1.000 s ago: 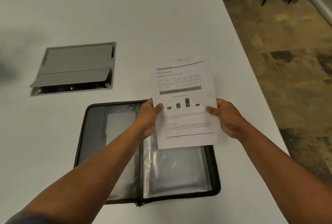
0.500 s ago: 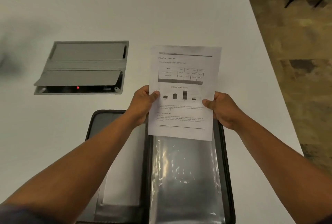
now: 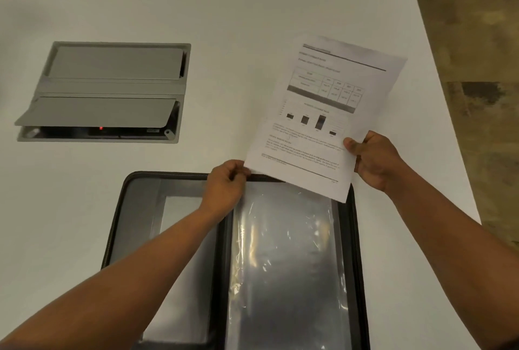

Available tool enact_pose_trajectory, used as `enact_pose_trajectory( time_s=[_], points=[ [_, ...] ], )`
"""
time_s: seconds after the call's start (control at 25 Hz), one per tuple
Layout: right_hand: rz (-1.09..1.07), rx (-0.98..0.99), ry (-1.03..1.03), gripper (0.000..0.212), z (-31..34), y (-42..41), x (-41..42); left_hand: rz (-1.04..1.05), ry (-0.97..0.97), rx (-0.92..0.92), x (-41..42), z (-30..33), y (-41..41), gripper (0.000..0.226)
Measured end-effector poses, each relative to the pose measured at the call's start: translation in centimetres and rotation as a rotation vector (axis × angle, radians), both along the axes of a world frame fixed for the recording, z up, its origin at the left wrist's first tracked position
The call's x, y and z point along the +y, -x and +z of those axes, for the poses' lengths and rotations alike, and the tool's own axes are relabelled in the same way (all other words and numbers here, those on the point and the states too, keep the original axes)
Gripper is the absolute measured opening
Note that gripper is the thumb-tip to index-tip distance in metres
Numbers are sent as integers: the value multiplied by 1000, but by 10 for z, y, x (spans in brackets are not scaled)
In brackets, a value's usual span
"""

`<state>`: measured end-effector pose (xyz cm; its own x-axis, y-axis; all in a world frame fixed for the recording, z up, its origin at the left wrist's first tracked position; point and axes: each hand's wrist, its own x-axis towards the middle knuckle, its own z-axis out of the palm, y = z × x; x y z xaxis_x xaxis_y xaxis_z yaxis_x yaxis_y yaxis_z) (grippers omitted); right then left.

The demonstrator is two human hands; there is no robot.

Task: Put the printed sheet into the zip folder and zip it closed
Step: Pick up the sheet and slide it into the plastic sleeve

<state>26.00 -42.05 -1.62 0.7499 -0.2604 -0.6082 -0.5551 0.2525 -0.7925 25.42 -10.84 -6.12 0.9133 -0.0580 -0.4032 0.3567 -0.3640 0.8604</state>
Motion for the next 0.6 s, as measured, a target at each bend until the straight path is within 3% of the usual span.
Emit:
enact_pose_trajectory(
  time_s=[0.08, 0.16, 0.28, 0.4, 0.6],
  points=[
    [-30, 8, -11, 22, -7, -2, -1, -224, -131, -136, -3, -7, 4, 13],
    [-64, 14, -21, 23, -12, -3, 1, -426, -362, -300, -5, -14, 7, 37],
    [-87, 1, -29, 21, -16, -6, 7, -532, -524, -383, -10, -13, 4, 47],
    [-96, -18, -29, 21, -17, -8, 13, -593, -576, -441, -16, -10, 5, 39],
    [-126, -8, -13, 17, -18, -8, 25, -531, -435, -306, -22, -8, 2, 26]
  ],
)
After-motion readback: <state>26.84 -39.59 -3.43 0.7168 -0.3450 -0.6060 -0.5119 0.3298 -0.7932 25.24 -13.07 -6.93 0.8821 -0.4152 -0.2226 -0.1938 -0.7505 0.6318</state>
